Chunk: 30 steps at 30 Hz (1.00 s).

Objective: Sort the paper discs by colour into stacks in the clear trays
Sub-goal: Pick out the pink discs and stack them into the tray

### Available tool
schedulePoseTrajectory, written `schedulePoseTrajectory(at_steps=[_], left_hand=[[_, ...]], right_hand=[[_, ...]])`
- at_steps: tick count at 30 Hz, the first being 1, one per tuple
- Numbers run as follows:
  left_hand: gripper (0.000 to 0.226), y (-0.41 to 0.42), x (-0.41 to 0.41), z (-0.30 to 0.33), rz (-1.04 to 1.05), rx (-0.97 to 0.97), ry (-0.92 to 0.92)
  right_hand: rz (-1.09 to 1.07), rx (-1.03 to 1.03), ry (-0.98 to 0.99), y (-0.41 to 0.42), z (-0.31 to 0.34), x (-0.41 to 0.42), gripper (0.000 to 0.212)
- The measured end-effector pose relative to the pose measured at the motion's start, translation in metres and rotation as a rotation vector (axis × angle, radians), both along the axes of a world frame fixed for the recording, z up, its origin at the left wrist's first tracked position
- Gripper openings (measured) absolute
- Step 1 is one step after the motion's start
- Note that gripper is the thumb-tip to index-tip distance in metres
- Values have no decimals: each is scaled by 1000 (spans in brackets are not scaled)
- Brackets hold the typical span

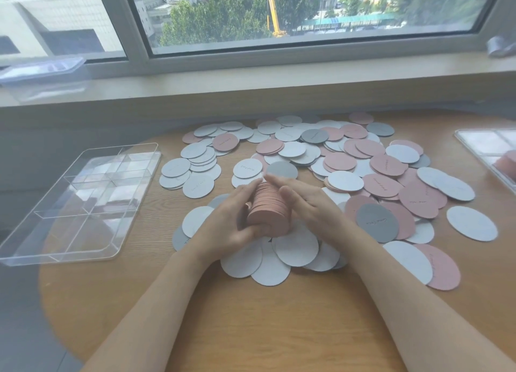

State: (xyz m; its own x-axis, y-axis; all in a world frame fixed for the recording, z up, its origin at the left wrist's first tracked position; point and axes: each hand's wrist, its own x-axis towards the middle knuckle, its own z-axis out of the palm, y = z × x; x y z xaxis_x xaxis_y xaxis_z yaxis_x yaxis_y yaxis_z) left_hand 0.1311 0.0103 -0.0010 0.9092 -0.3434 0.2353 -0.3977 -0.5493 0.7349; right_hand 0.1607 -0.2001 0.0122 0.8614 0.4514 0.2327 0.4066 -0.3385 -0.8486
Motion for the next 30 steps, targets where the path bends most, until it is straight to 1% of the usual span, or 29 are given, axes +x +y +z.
schedulePoseTrajectory(at_steps=[1, 3, 5, 7, 9, 11, 14, 21, 23, 27, 30], left_hand=[[85, 0, -1, 0, 8, -19, 9], [82, 0, -1, 1, 21, -50, 26], [81, 1, -1, 0, 28, -68, 38], [80, 1, -1, 0, 29, -80, 48], [80, 1, -1, 1, 31, -86, 52], [79, 1, -1, 1, 35, -86, 52], [79, 1, -2, 1, 43, -80, 50], [80, 2, 0, 1, 43, -81, 60], [80, 2, -1, 1, 43, -82, 65], [82, 3, 0, 0, 46, -74, 63], [82, 3, 0, 0, 44, -79, 66]], right_hand=[[-52, -8, -2, 1, 2, 4, 39], [-254, -43, -34, 2, 7, 18, 30], [-384, -147, -85, 0, 10, 37, 25], [-359, -305, -129, 1, 11, 56, 22], [-292, -426, -124, 4, 11, 71, 23], [-230, -523, -115, 9, 11, 77, 28], [-190, -630, -183, 12, 8, 81, 31], [-246, -666, -370, 9, 6, 73, 22], [-313, -623, -416, 6, 5, 68, 20], [-492, -469, -550, -8, 3, 58, 15], [-523, -402, -592, -19, 1, 49, 15]])
